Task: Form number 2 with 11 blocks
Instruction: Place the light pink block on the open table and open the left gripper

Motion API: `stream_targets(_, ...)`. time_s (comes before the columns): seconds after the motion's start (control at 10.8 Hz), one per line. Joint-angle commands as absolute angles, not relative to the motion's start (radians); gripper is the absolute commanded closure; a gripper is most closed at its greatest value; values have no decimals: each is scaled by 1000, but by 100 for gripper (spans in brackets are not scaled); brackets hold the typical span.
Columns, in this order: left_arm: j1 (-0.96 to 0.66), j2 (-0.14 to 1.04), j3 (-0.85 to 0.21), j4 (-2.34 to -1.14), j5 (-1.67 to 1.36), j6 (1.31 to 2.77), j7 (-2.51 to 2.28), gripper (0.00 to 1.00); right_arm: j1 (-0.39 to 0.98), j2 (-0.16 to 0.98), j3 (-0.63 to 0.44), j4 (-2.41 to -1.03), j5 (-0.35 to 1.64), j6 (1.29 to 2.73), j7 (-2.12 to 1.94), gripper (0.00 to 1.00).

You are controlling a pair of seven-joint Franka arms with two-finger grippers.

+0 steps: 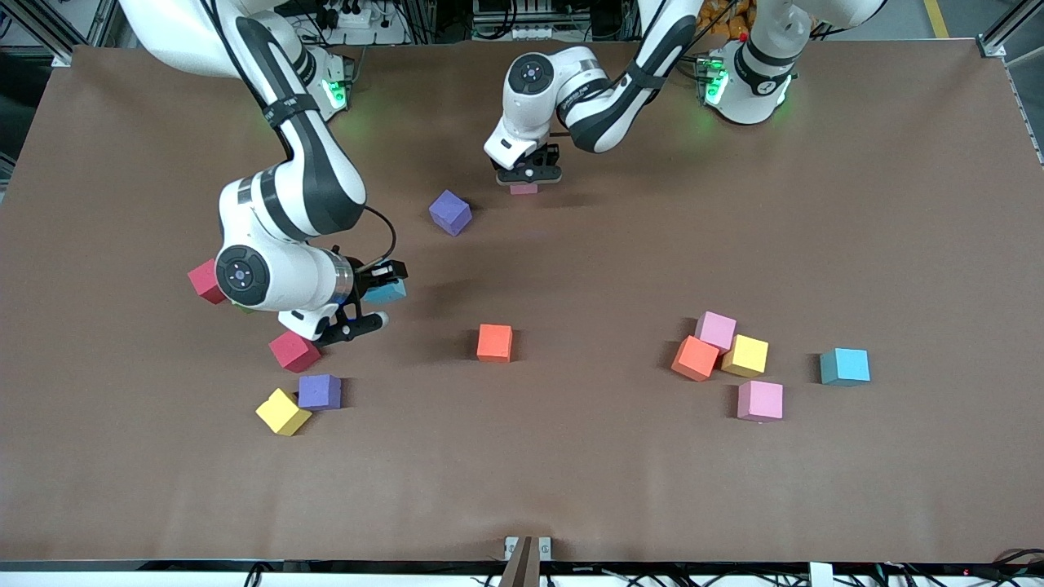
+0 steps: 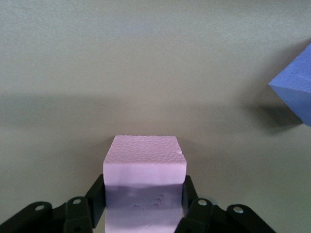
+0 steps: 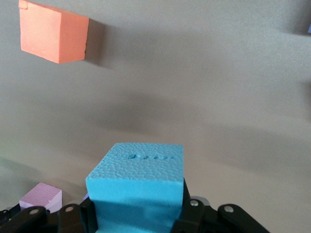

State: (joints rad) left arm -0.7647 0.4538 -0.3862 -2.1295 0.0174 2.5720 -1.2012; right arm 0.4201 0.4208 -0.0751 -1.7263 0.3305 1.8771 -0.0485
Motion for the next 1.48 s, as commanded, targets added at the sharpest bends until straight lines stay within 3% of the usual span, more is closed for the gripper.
stream_targets(0.0, -784, 453, -382, -2138, 38, 2600, -1223, 32, 433, 400, -81, -1752, 347, 1891, -35, 70)
stream_targets(0.18, -782, 456, -382, -2154, 55, 2600, -1215, 17, 439, 400, -81, -1752, 347, 1891, -35, 70)
stream_targets(0.28, -779, 454, -382, -2158, 61, 2600, -1218, 0, 439, 400, -81, -1752, 347, 1894, -31, 70)
stream_targets(0.92, -649, 306, -371, -2152, 66, 2591, -1289, 0, 491, 397, -81, -1753, 342, 1904, -44, 70)
stream_targets(1.2, -427, 295, -370, -2120, 112, 2591, -1141, 0, 528, 387, -81, -1790, 342, 1919, -141, 70)
stream_targets(1.39, -275, 296, -371, -2080, 117, 2589, -984, 0, 590, 341, -81, -1877, 347, 2011, -129, 70)
